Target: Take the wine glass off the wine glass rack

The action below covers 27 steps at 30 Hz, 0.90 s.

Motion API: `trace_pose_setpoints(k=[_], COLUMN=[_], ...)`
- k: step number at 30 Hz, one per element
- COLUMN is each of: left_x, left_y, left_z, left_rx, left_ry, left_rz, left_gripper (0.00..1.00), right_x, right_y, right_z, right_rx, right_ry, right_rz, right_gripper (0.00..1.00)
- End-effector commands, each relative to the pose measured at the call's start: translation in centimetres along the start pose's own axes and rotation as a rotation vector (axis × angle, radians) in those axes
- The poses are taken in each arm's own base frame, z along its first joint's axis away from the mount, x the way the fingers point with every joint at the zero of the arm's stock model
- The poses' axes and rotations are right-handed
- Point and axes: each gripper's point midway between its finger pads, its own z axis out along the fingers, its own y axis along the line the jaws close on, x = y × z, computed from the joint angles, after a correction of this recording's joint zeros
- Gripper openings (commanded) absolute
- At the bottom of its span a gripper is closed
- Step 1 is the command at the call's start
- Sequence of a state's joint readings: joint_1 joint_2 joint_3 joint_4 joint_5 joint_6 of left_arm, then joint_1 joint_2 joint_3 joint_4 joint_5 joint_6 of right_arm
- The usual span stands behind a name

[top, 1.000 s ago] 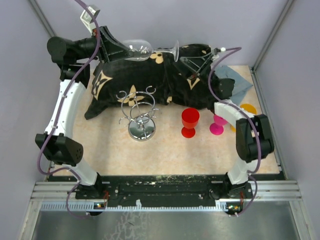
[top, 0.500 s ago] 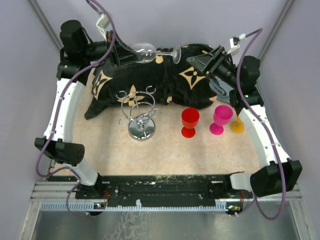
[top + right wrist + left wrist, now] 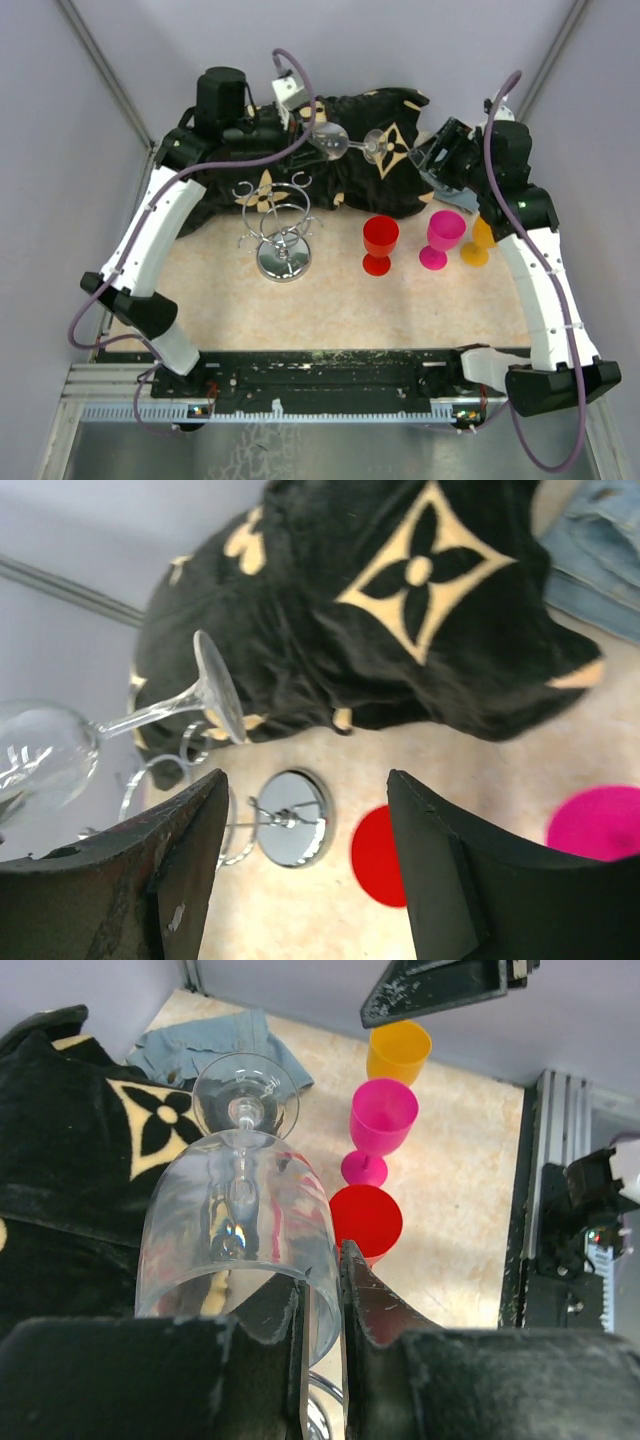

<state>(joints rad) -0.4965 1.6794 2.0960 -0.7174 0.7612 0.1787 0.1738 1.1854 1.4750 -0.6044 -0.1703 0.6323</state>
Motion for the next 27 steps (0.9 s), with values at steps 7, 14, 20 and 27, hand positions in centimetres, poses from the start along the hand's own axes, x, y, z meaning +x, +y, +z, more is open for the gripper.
trace_pose_setpoints(k=[7,14,20,27], left_x=[2.8,6.0,7.7,8.4], left_y=[-4.6,-8.8,-9.2,-8.3], left_z=[3.2,3.8,2.3,0.5], left_rx=[-0.024,0.038,0.004,-0.067], left_ry=[0.179,0.312,0.368,0.406], left_rz=[0.262,0.340,0.363,0.385], left_gripper=[0.00,0.00,0.00,0.00], right_x=[-1.9,-2.1,-1.5,-0.8], right_y=[-4.1,-5.3,-6.0,-6.3], right_z=[-4.7,-6.2,-6.4,-5.6], right_rx=[0.260,0.329,0.350,0.344], right_ry=[-0.091,-0.113,-0.105,-0.085], right_rz=[-0.119,-0.136,-0.135,-0.122], right_gripper=[0.66,0.67,0.67,0.67])
